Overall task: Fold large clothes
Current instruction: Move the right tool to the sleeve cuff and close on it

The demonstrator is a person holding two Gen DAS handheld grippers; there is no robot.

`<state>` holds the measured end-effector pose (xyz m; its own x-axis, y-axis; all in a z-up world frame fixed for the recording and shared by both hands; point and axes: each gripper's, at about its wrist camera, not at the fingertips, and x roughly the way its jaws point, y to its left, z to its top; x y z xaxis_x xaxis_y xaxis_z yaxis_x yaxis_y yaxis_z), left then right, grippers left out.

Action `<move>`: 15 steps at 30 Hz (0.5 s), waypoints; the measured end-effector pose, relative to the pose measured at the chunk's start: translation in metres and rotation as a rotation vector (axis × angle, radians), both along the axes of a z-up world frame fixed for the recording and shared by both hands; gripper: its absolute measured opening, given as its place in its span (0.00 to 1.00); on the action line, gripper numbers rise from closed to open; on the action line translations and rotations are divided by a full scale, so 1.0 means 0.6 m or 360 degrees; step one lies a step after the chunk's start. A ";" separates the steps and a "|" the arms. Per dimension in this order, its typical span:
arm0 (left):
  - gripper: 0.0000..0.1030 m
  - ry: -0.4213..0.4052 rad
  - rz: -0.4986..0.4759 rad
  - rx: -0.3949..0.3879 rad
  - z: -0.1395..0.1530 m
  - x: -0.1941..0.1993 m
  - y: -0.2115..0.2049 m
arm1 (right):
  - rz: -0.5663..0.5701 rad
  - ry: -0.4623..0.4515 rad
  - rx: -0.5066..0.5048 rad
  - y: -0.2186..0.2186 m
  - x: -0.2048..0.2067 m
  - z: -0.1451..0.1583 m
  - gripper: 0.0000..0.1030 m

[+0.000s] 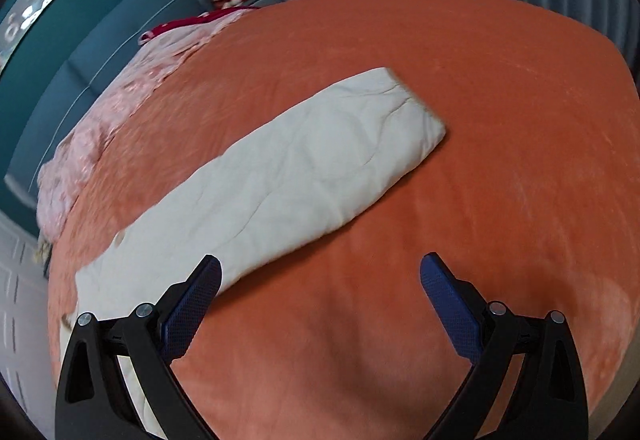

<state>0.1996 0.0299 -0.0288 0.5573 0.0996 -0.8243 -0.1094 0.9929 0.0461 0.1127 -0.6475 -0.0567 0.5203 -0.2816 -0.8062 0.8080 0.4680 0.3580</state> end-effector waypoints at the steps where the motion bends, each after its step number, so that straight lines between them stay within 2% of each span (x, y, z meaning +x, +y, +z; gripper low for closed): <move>1: 0.95 0.0012 0.0022 0.0002 -0.007 0.010 0.005 | -0.0065 0.0010 0.0015 -0.027 0.005 -0.009 0.95; 5: 0.95 0.0054 0.0084 0.0016 -0.033 0.037 0.019 | -0.0163 0.0085 0.0048 -0.085 0.044 -0.050 0.95; 7: 0.95 0.0072 0.0103 0.0022 -0.045 0.047 0.023 | -0.0172 0.0081 0.0051 -0.092 0.068 -0.062 0.87; 8: 0.95 0.0079 0.0106 0.0018 -0.050 0.051 0.025 | -0.0154 0.0047 0.0043 -0.089 0.080 -0.062 0.68; 9: 0.95 0.0083 0.0112 0.0018 -0.055 0.055 0.027 | -0.0130 0.0033 0.0042 -0.083 0.098 -0.059 0.45; 10: 0.95 0.0084 0.0121 0.0019 -0.058 0.058 0.029 | -0.0108 0.0029 0.0035 -0.077 0.119 -0.051 0.27; 11: 0.95 0.0083 0.0126 0.0014 -0.062 0.061 0.031 | -0.0053 -0.0021 0.0043 -0.066 0.144 -0.036 0.13; 13: 0.95 0.0084 0.0134 0.0009 -0.067 0.066 0.036 | 0.0099 -0.0152 -0.0042 -0.016 0.197 0.022 0.12; 15: 0.95 0.0083 0.0146 0.0001 -0.072 0.071 0.043 | 0.0382 -0.0287 -0.0177 0.069 0.272 0.100 0.12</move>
